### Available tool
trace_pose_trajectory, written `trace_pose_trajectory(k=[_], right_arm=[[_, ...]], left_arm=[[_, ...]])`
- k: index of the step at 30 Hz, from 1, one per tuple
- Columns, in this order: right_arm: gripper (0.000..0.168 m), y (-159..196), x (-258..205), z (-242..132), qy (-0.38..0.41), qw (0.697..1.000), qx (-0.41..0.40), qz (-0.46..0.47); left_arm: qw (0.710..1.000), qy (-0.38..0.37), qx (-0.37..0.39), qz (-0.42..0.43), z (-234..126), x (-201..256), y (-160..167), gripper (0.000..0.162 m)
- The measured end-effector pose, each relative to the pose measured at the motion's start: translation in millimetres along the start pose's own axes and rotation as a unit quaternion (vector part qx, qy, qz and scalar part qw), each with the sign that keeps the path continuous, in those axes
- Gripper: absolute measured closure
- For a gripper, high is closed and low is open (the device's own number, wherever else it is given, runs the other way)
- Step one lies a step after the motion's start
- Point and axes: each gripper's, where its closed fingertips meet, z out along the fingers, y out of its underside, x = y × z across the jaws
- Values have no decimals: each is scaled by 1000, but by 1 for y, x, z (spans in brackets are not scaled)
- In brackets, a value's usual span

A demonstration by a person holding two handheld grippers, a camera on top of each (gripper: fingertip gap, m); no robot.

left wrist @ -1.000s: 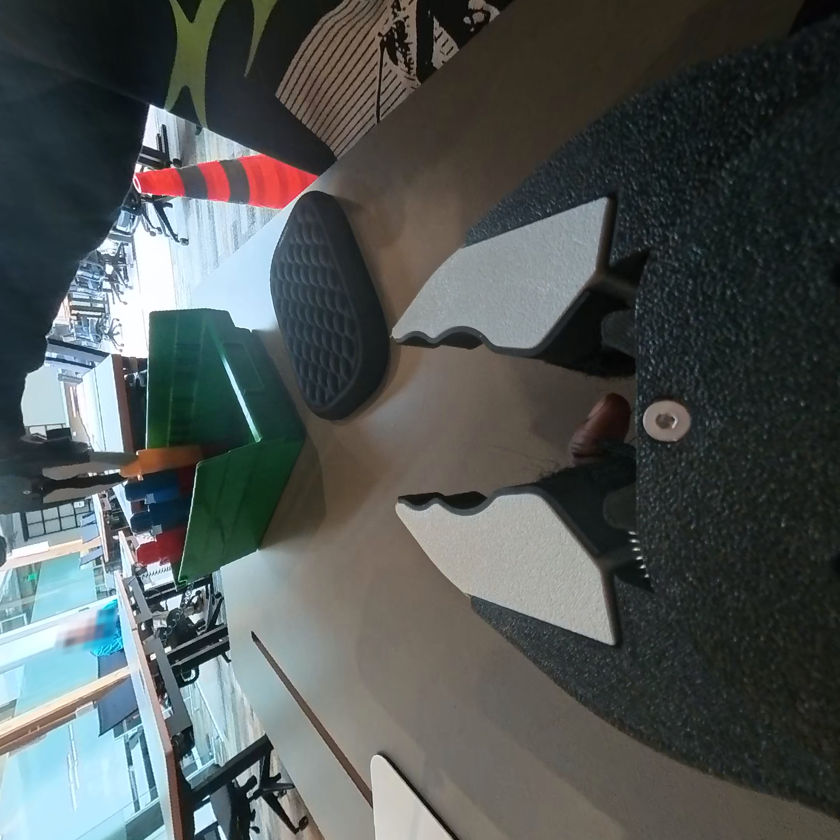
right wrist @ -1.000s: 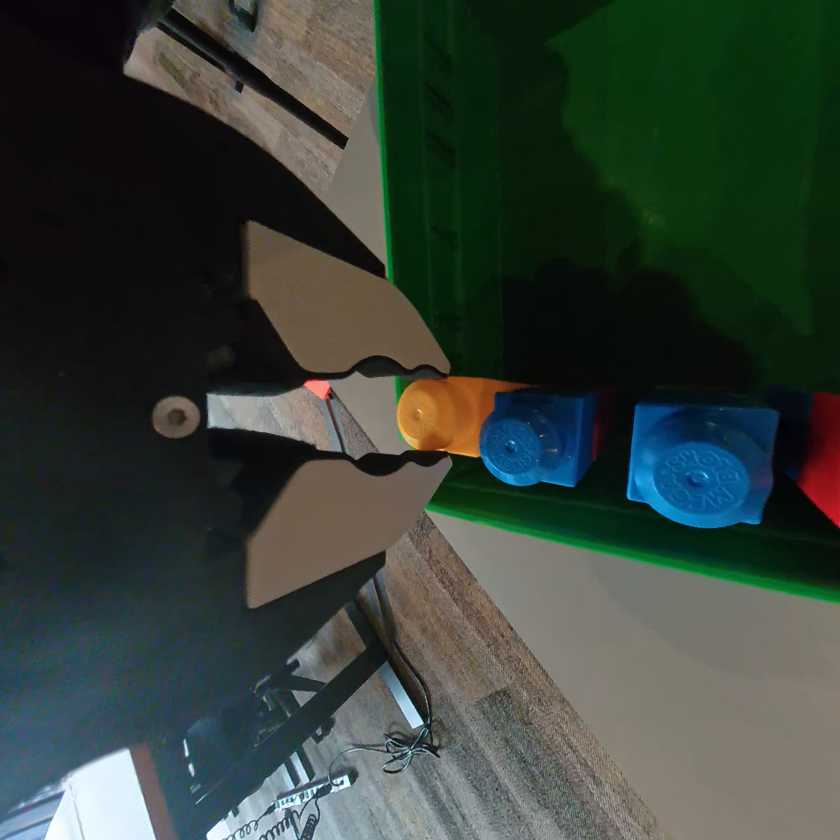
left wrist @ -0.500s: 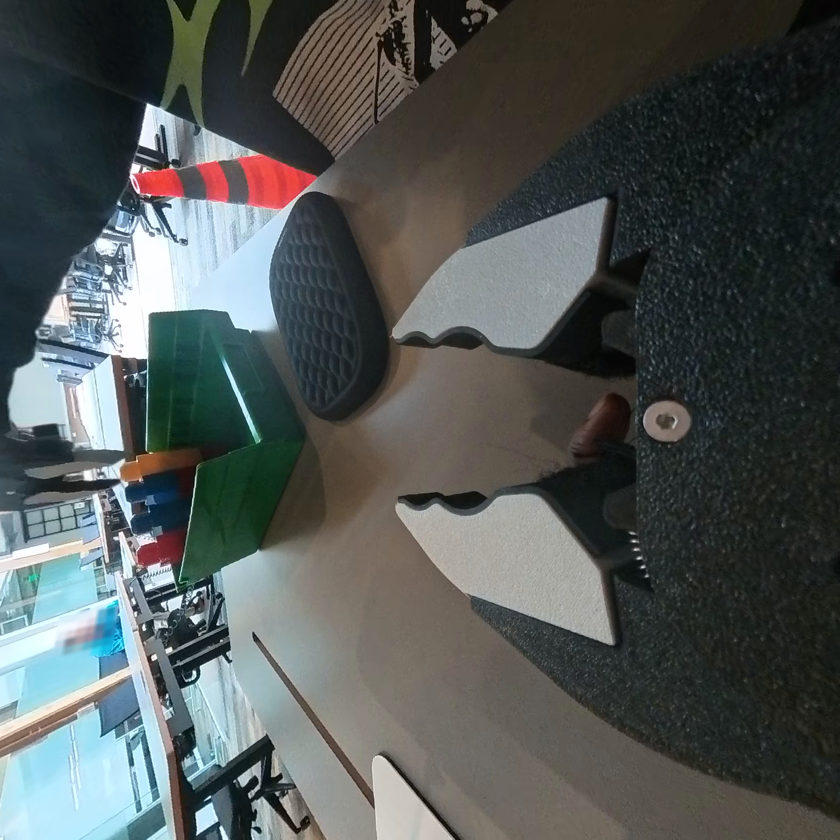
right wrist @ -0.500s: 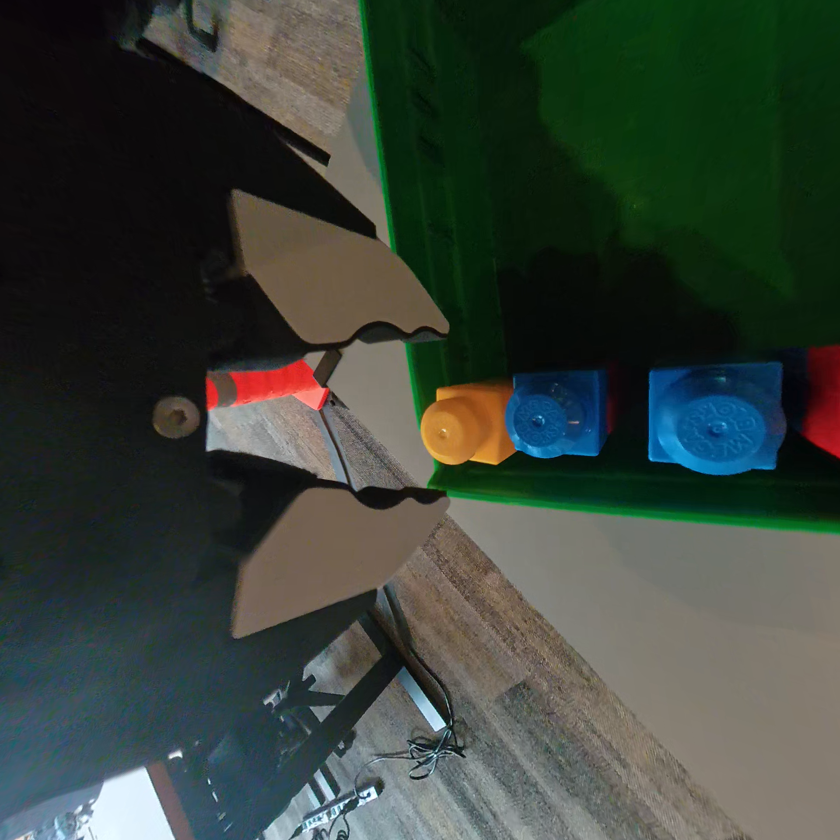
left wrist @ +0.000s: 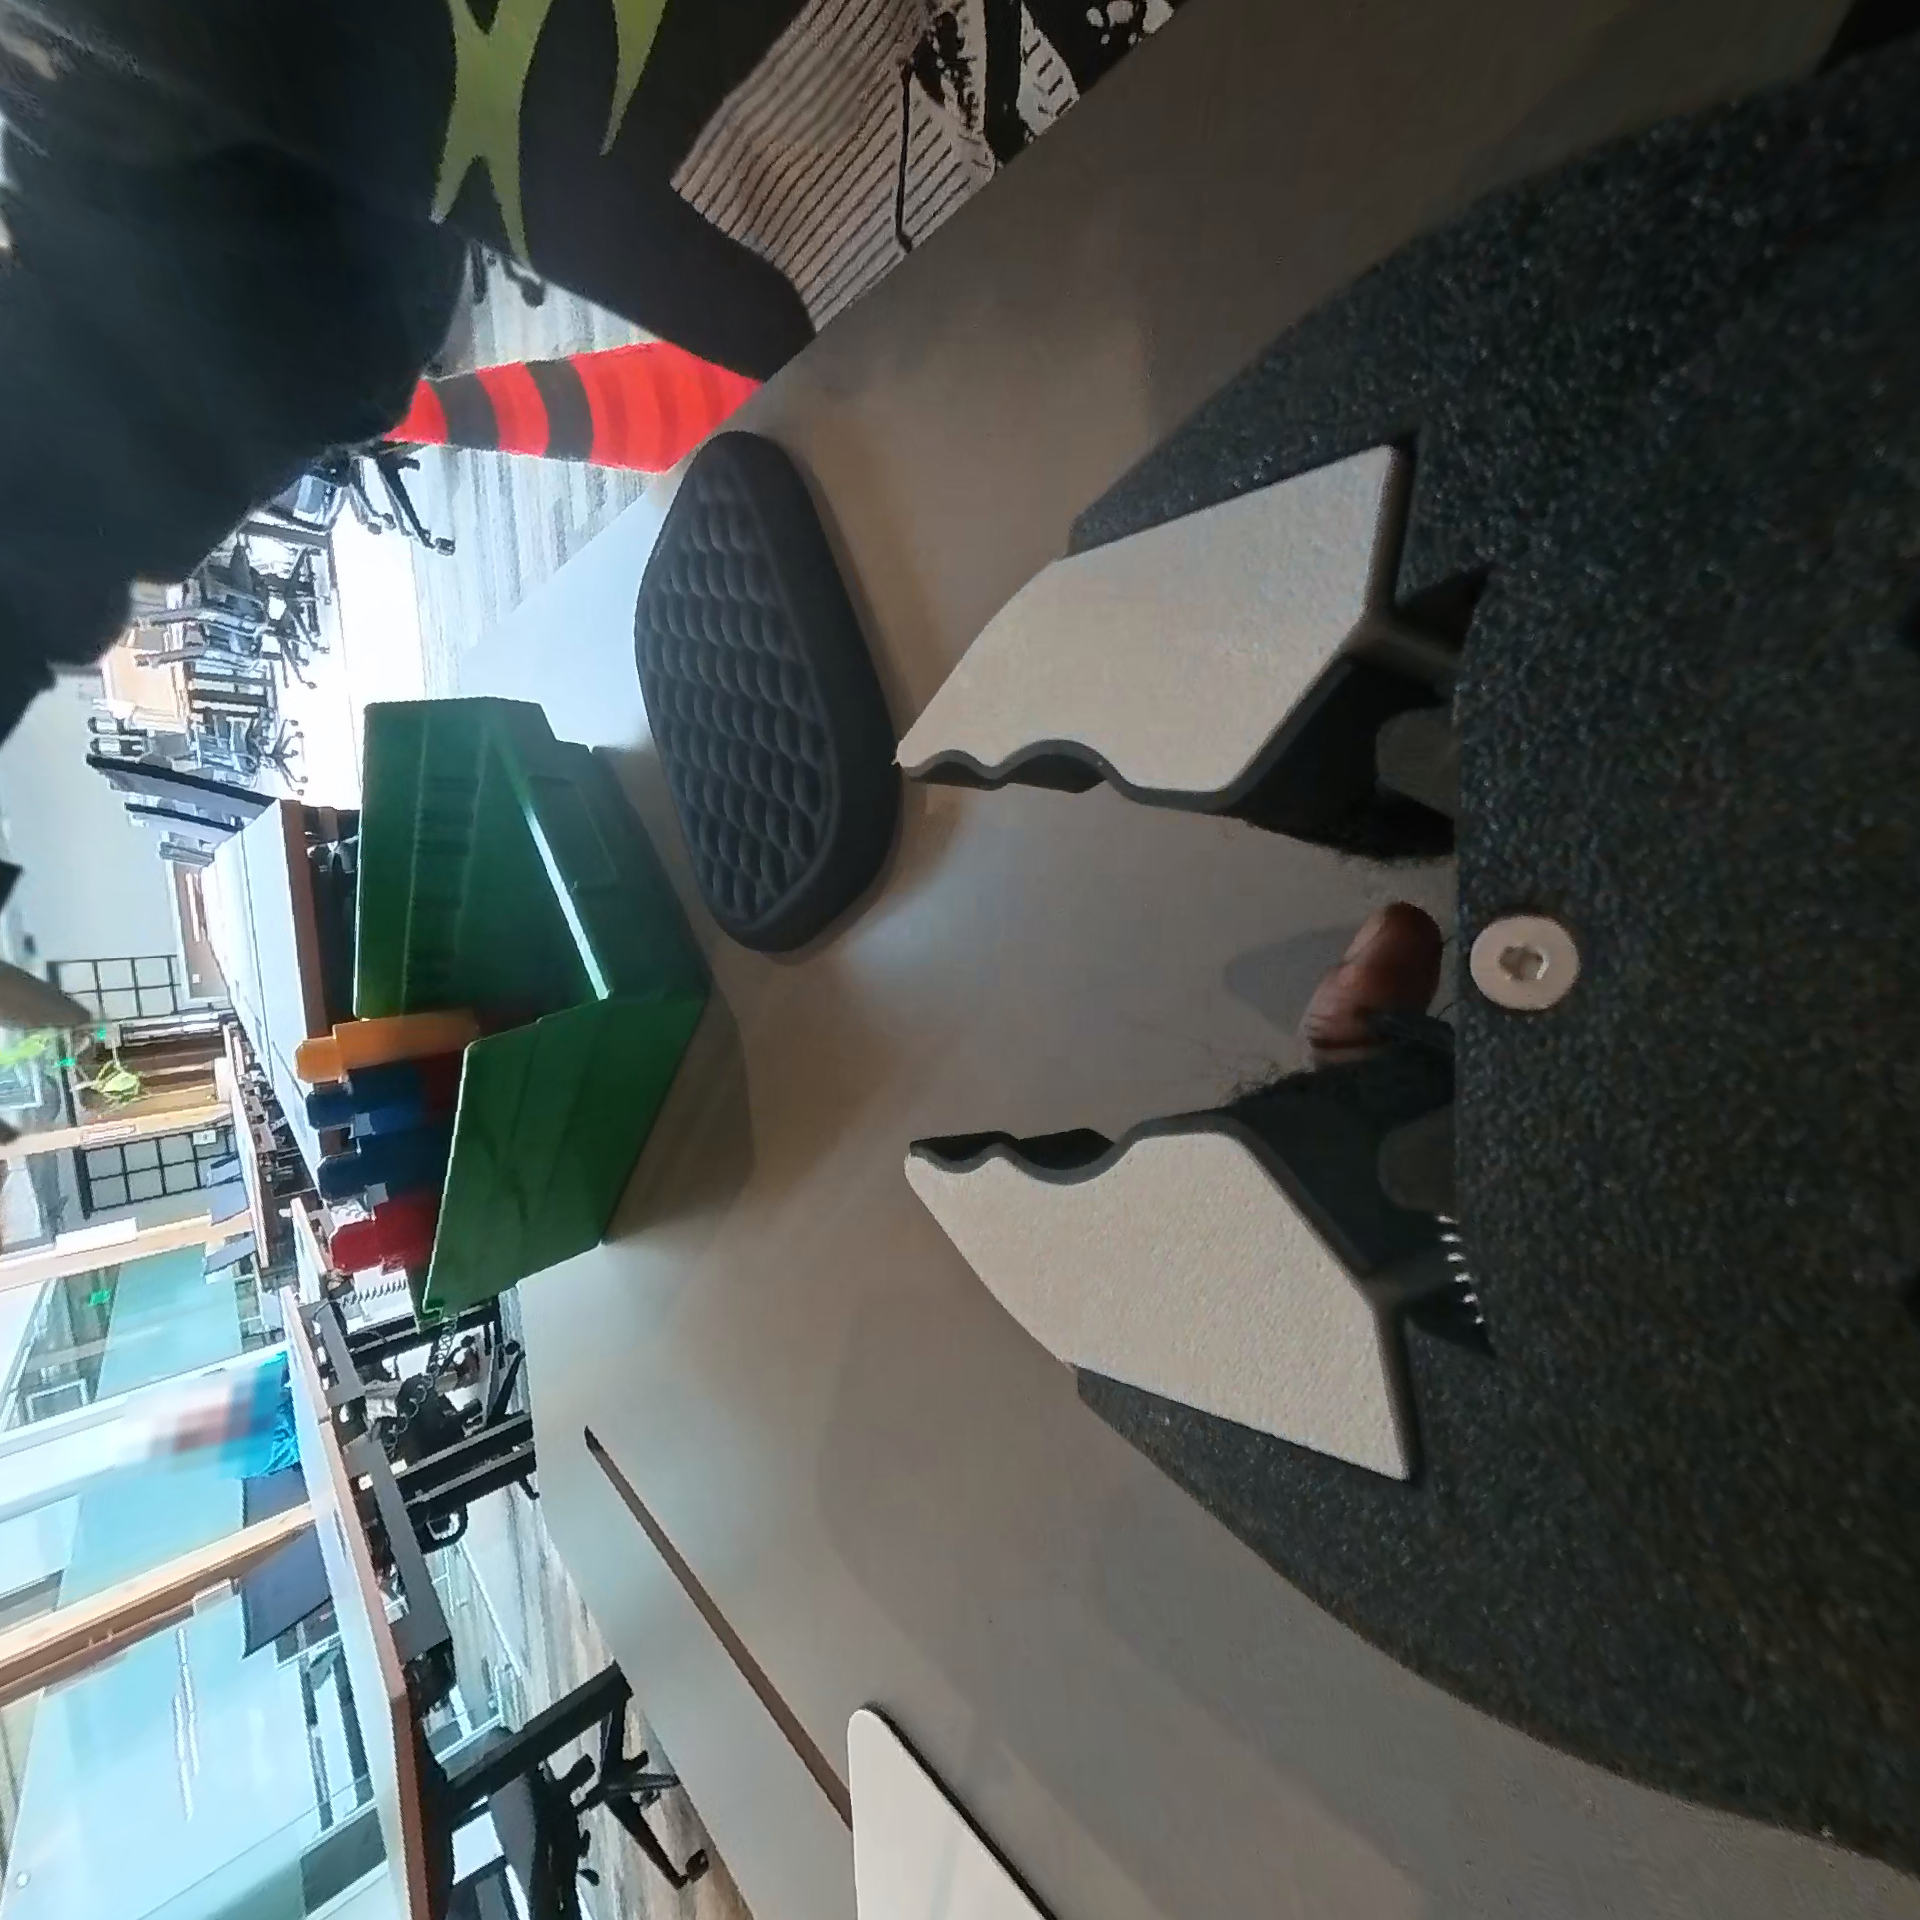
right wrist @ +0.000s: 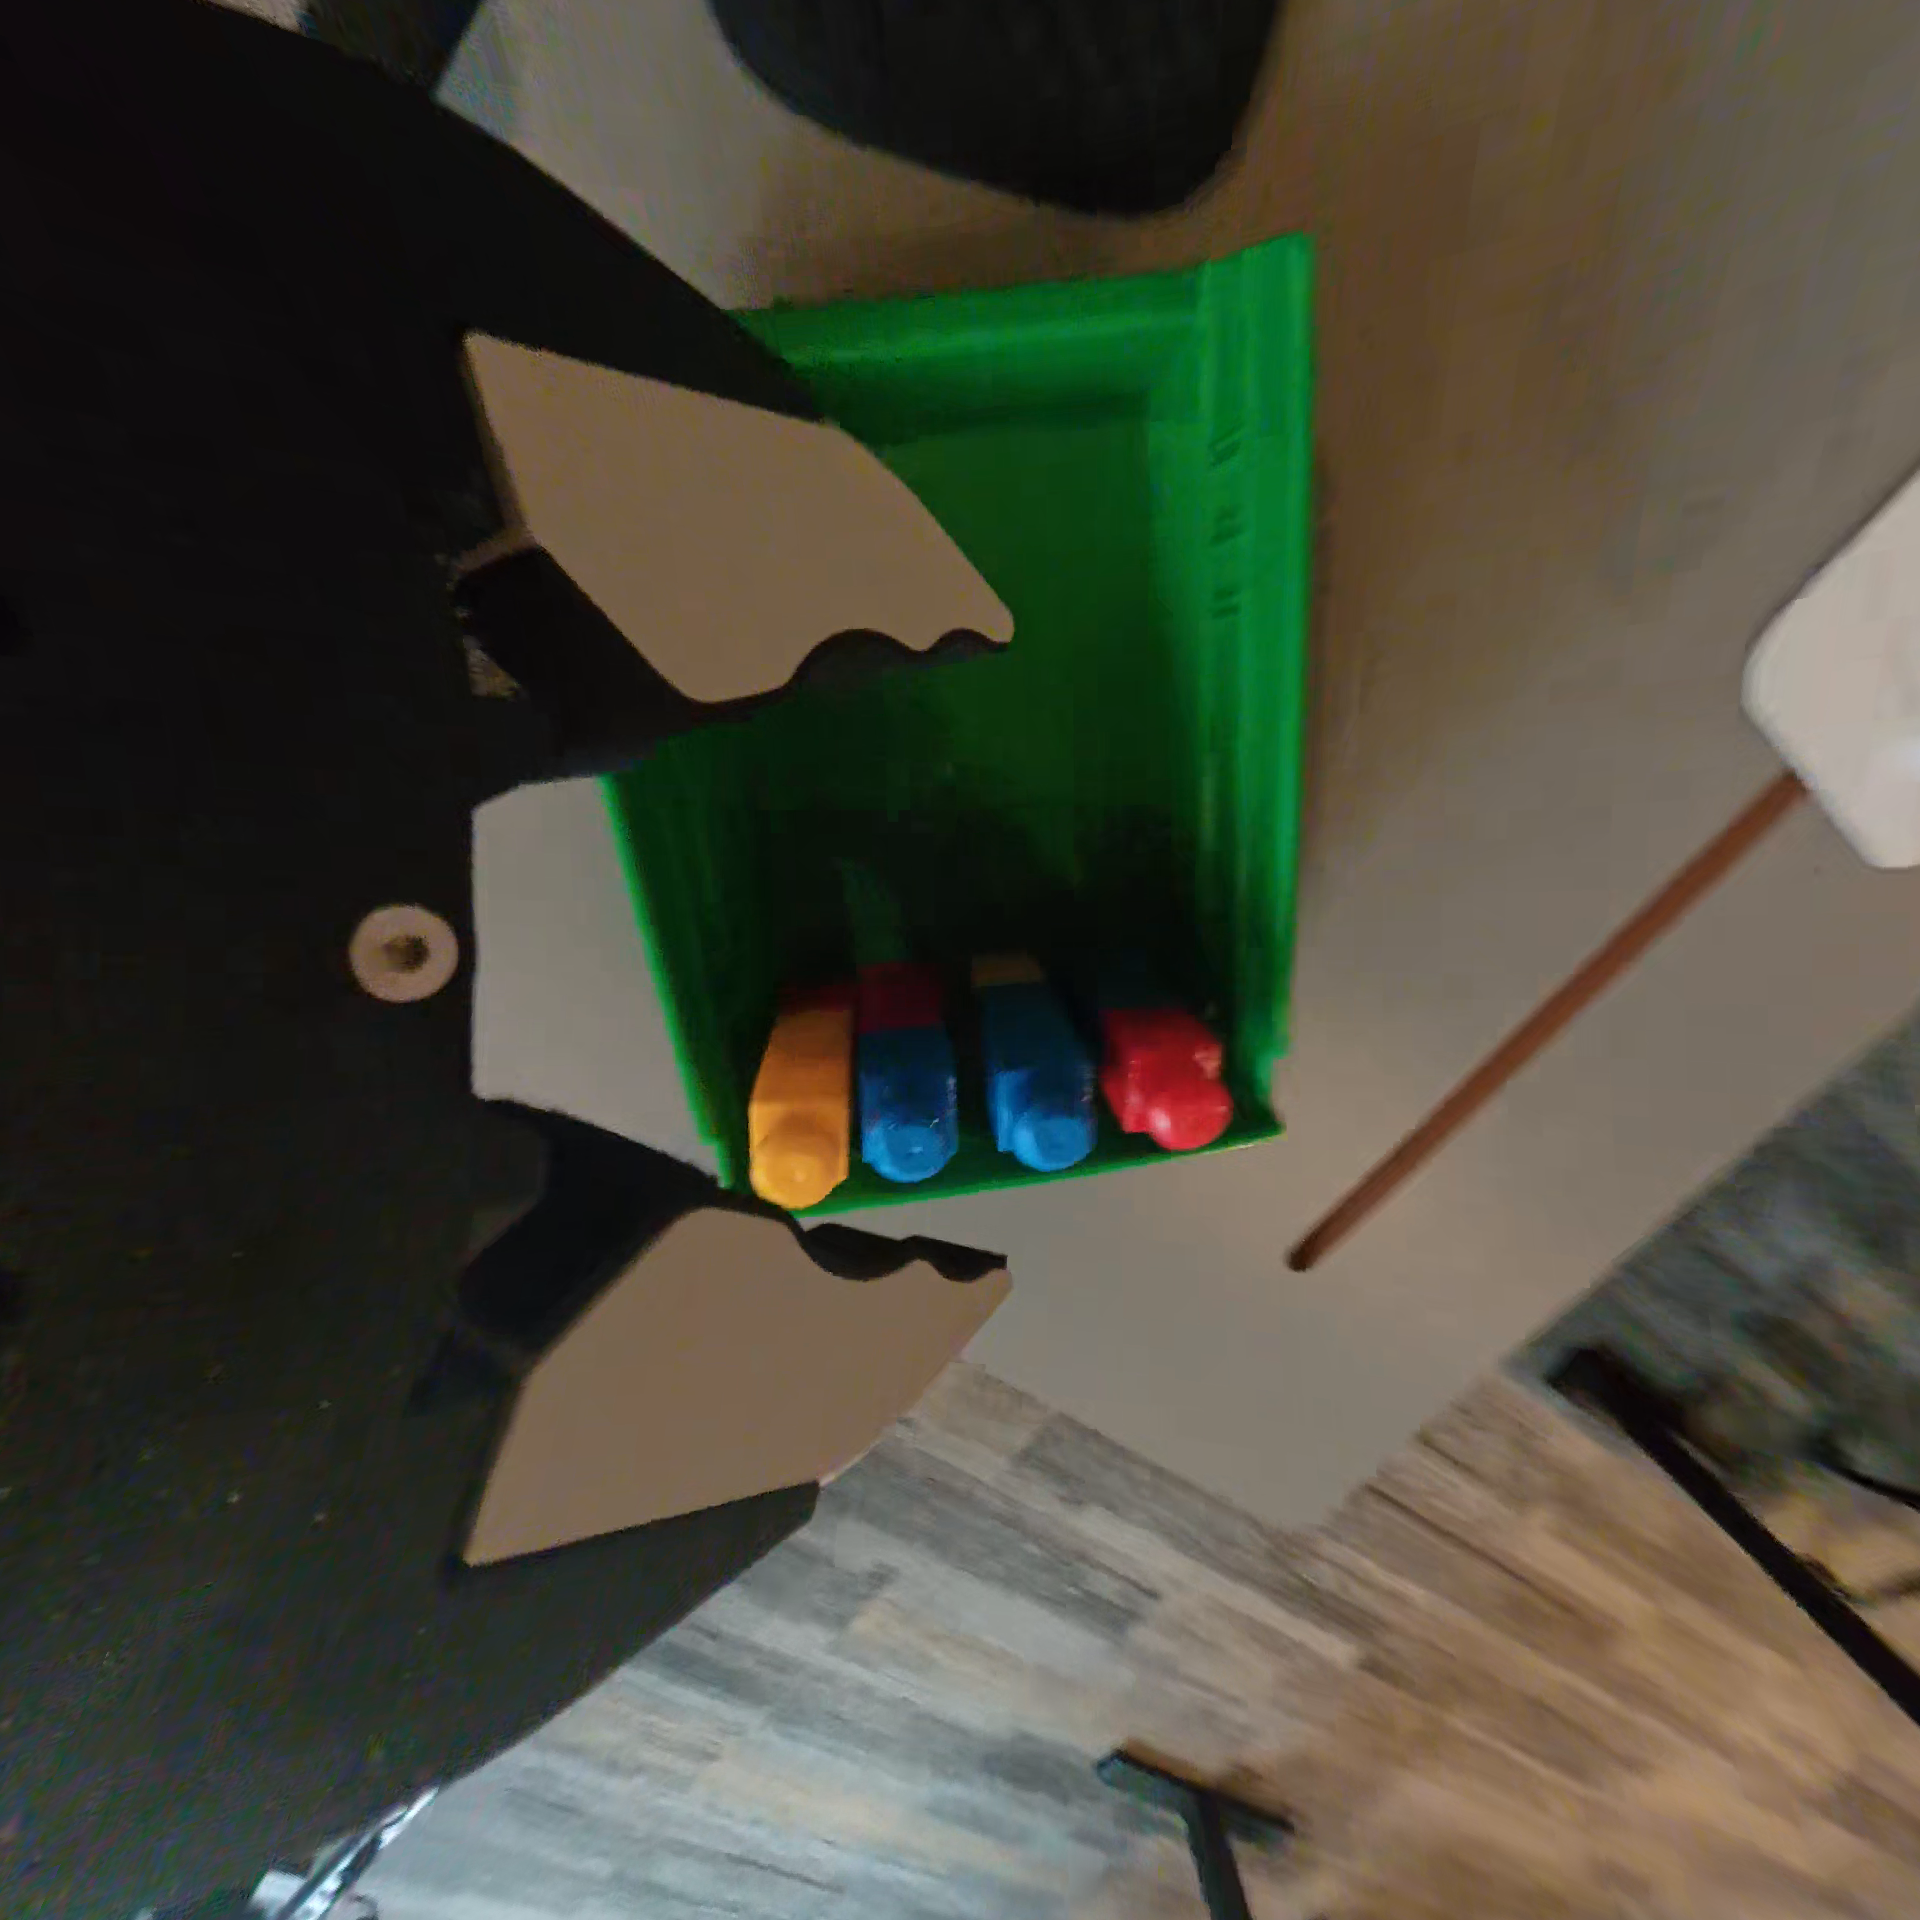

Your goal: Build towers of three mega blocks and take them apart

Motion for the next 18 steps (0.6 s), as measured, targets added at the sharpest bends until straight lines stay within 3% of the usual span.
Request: trace_pose_trajectory(k=[6,9,18], right_arm=[[51,-51,-78,-11,-10,990,140,-10],[47,-79,-126,-13,-58,973,224,-6],[39,-129,-238,10,-174,910,377,-3]], left_arm=[[1000,-5,8,-3,-2,-2,-2,97],[1000,-9,12,-4,-2,-4,-3,96],[1000,-17,16,-1,-3,-5,-3,91]])
